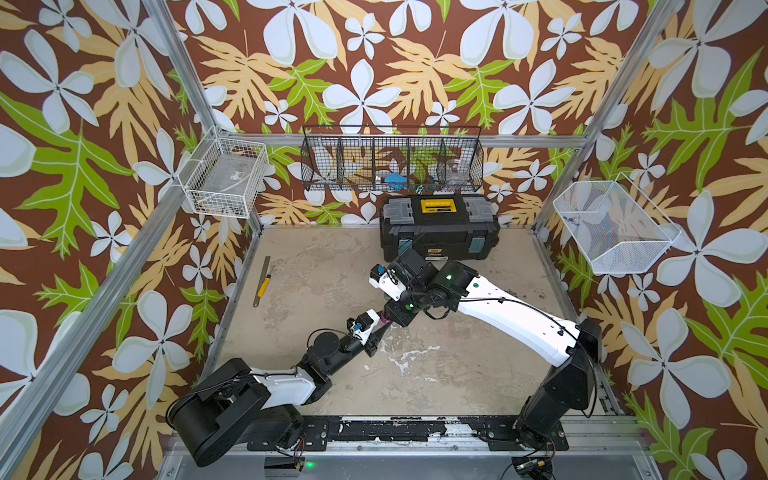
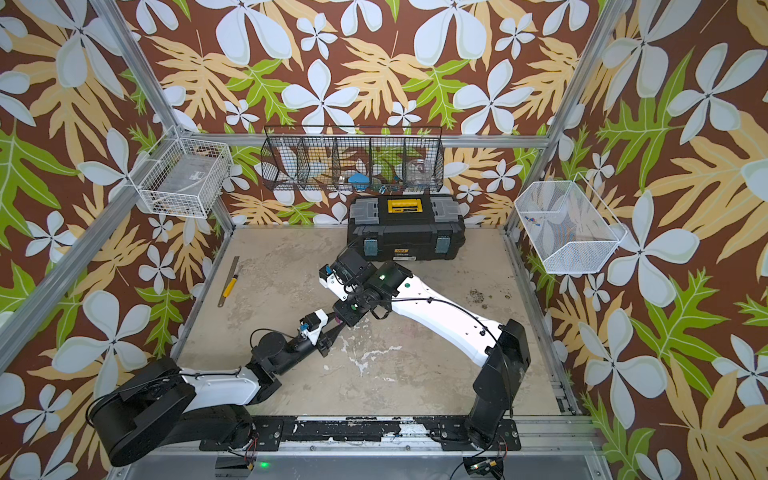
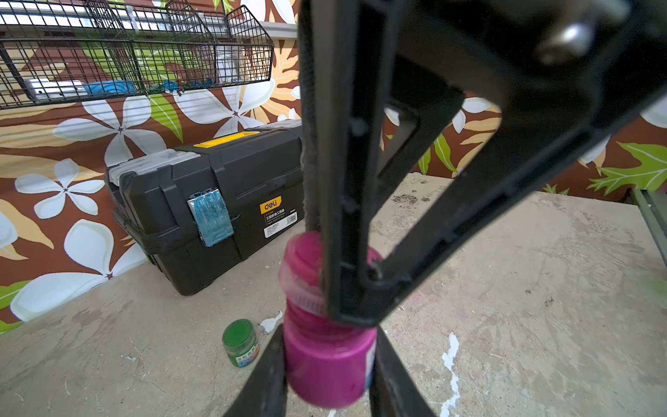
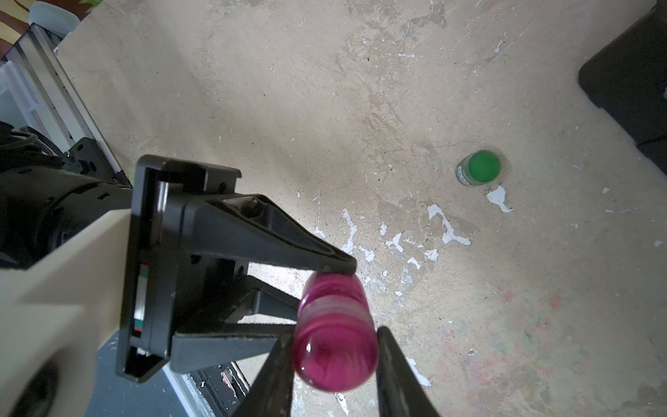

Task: Close the paint jar lid
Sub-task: Close the lid on the paint jar.

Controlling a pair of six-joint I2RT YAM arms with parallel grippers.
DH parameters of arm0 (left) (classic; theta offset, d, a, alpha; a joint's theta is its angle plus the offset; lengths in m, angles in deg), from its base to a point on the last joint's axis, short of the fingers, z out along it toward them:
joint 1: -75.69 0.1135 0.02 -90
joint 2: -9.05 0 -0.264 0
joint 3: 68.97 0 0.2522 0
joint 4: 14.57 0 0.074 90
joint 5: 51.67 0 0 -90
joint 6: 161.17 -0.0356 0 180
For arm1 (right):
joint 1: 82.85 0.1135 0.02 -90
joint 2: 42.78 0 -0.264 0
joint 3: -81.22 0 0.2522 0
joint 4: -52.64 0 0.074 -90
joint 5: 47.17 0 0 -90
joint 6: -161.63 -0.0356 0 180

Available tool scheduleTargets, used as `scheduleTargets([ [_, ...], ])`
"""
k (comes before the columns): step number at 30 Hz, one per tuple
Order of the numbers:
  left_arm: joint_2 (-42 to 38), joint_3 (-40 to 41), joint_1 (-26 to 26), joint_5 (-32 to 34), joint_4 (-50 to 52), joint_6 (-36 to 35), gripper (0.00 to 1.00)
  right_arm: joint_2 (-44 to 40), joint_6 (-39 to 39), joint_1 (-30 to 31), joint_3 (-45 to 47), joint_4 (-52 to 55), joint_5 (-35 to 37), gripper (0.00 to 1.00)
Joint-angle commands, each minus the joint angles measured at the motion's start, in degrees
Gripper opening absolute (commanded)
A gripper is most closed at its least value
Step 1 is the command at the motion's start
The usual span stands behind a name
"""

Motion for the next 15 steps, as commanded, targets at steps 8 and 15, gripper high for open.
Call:
scheduleTargets([
  [8,-0.32,-0.26,-0.03,0.04,-0.06,-0.04,0.06,0.82,1.00,0.29,-0.19,1.53,-0.59,0.34],
  [15,-0.42,-0.24,-0.03,0.07,-0.01,-0.12,0.07,1.43,1.10,0.29,-0.36,2.07,-0.15,0.35],
])
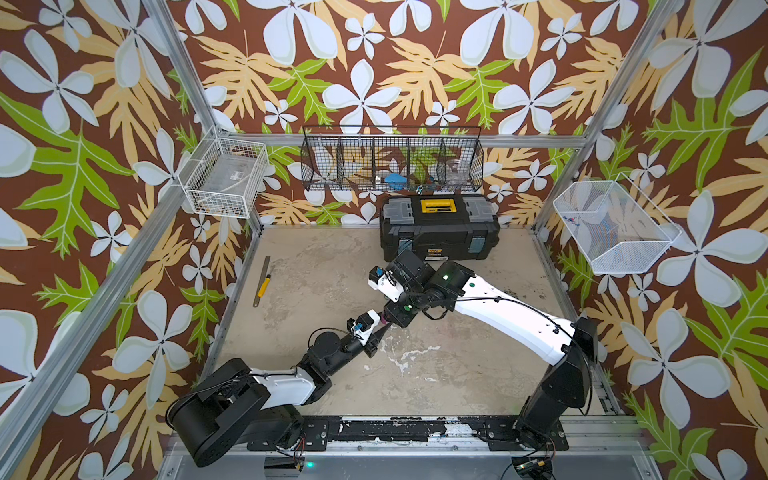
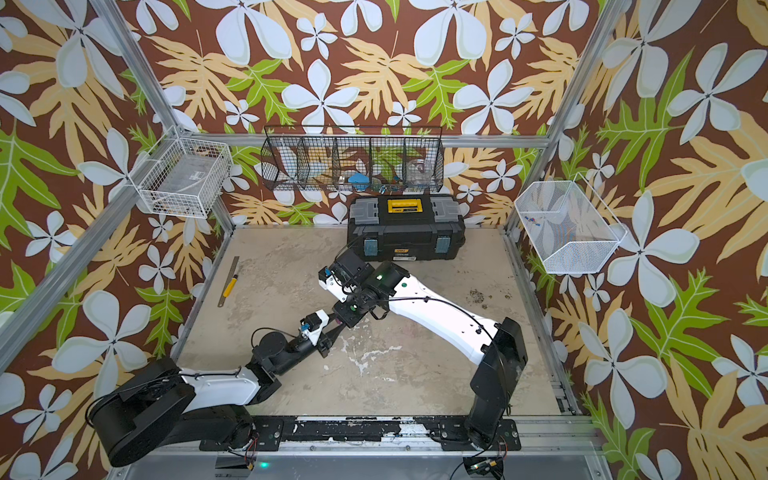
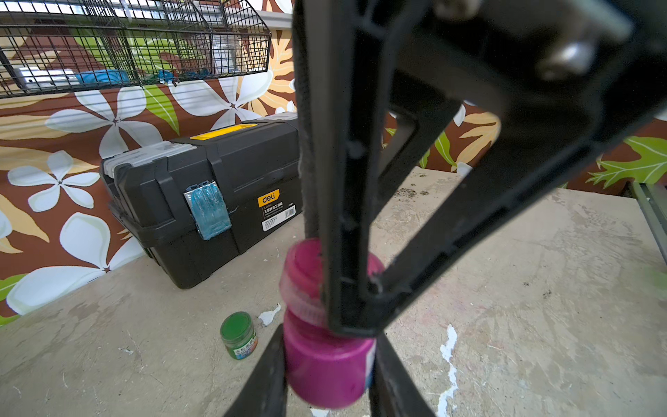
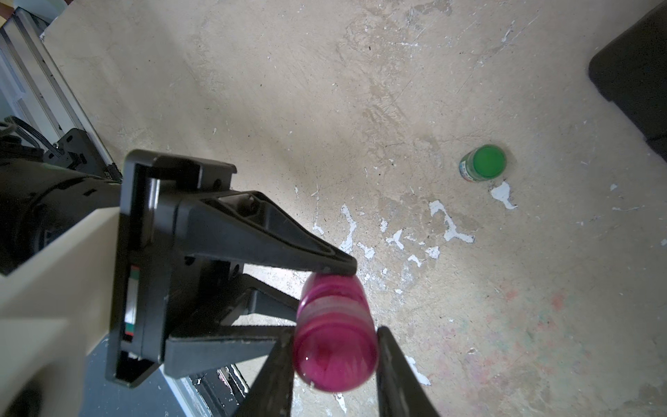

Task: Close the paint jar lid
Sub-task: Close the lid on the paint jar.

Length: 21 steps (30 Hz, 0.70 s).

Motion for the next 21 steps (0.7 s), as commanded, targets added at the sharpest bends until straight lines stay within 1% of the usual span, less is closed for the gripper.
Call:
scheduleTargets([
  [1,-0.28,-0.21,-0.03,0.08,-1.54,-0.12,0.07,0.44,0.66,0.15,-0.35,1.63,-0.26,0.35],
  [18,-0.58,-0.25,-0.03,0.09,-1.37,-0.13,0.07,1.68,0.55,0.15,-1.68,2.91,0.27,0.41],
  [21,-0.68,-0.16,-0.03,0.10,-1.37,-0.13,0.07,1.86,0.48,0.15,-2.03,3.05,0.47,0.43],
])
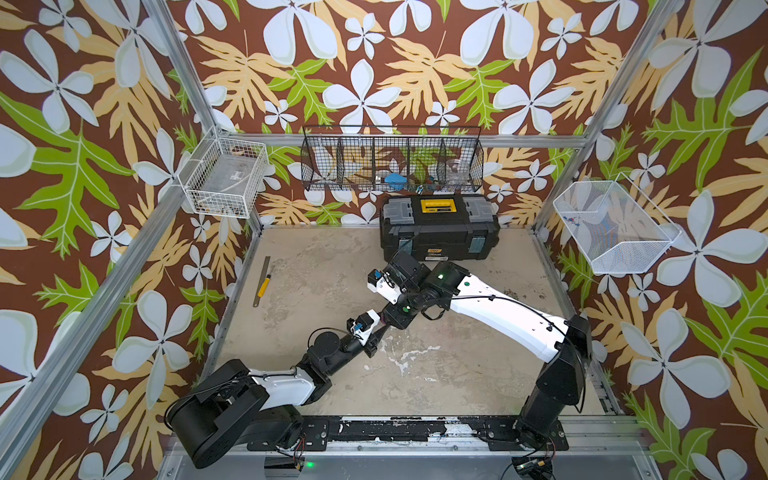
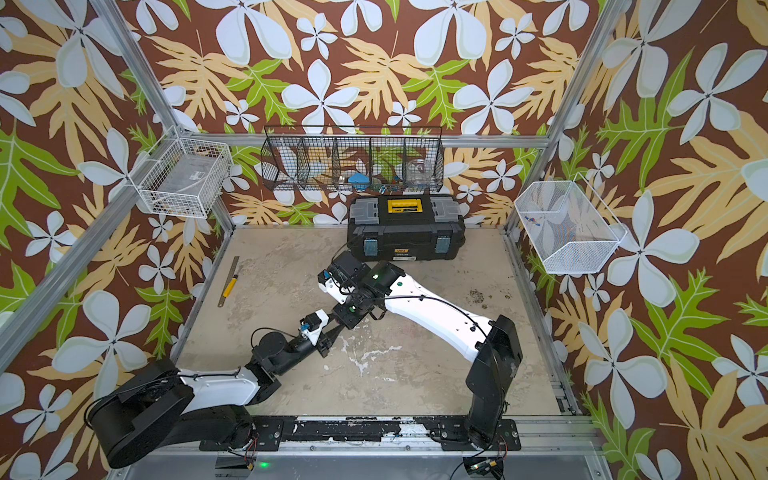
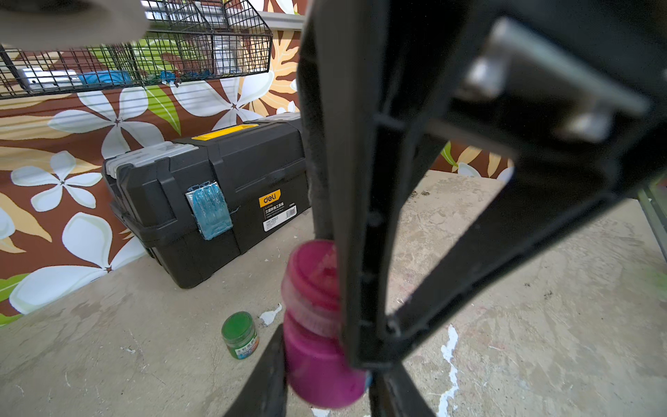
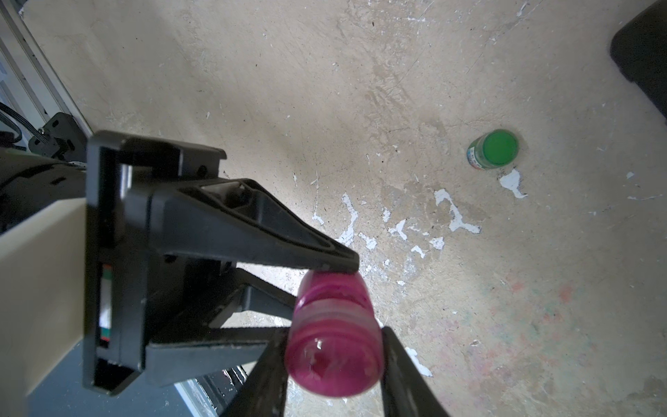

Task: Close the paint jar lid
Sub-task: Close the lid on the paint jar.

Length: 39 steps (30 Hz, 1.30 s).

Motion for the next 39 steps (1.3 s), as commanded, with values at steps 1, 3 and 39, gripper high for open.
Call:
scheduleTargets([
  [1,-0.07,-0.24,-0.03,-0.03,-1.67,-0.13,0.07,0.22,0.29,0.02,-0.93,0.57,0.55,0.44],
  [3,-0.13,-0.22,-0.03,-0.09,-1.68,-0.13,0.07,0.16,0.24,0.02,-1.25,0.59,0.76,0.45],
  [39,-0.34,-0.10,-0.03,0.04,-1.68,-0.13,0.07,0.42,-0.72,-3.86,-3.35,-2.06,2.21,0.71],
])
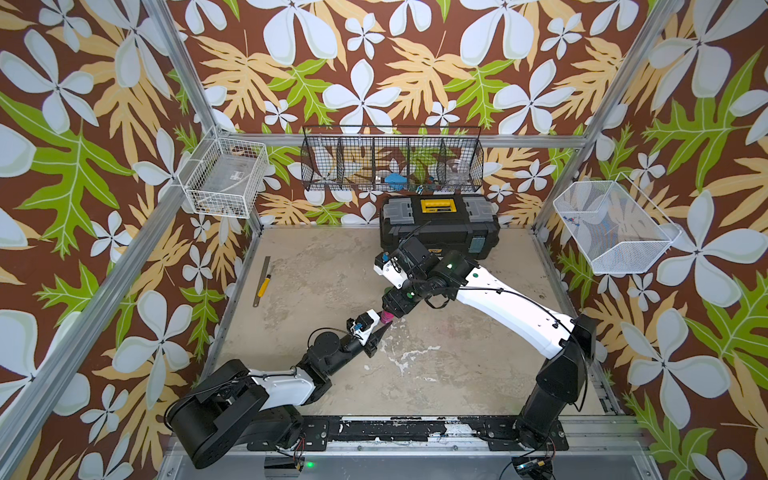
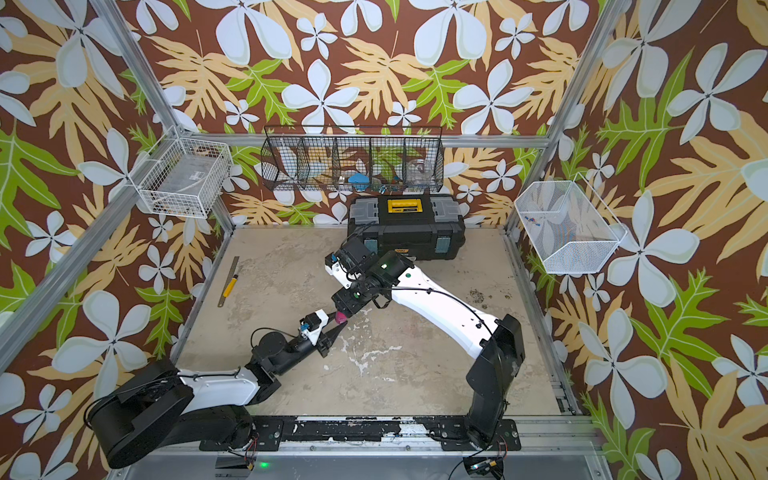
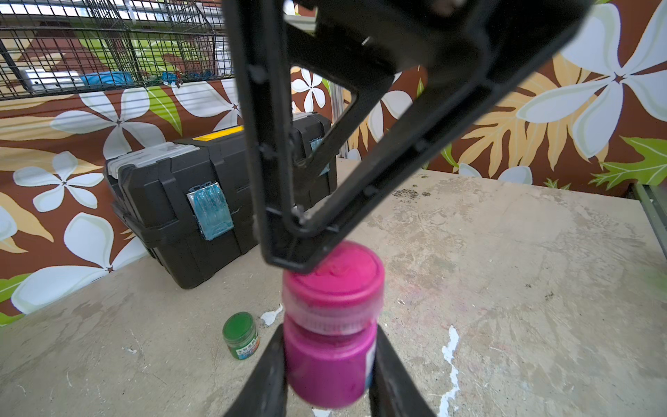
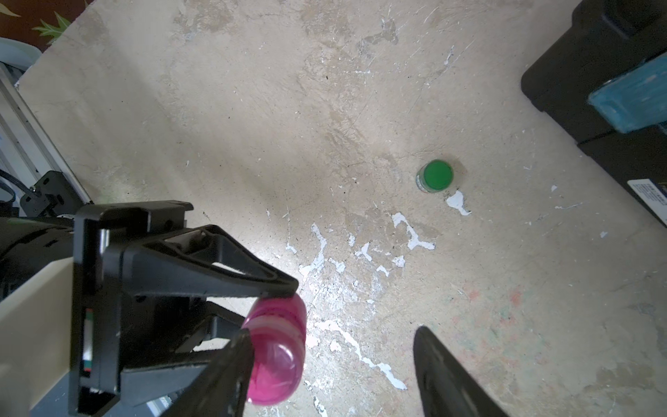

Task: Close the paint jar lid
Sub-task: Close the lid on the paint jar.

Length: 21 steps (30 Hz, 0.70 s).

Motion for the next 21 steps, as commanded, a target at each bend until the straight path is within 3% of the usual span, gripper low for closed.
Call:
scheduleTargets([
  [1,-0.28,-0.11,-0.03,0.02,-1.72,-0.13,0.07,0.46,-0.05,-0.01,-0.16,-0.21,0.40,0.71],
  [16,-0.39,-0.01,-0.03,0.20,-1.72,-0.21,0.07,-1.94,0.46,-0.64,-0.08,-1.49,-1.34,0.70],
  [21,-0.43,-0.08,-0.03,0.04,-1.72,-0.13,0.07,-5.37,2.50,-1.76,3.14,-5.90,-5.40,0.76],
])
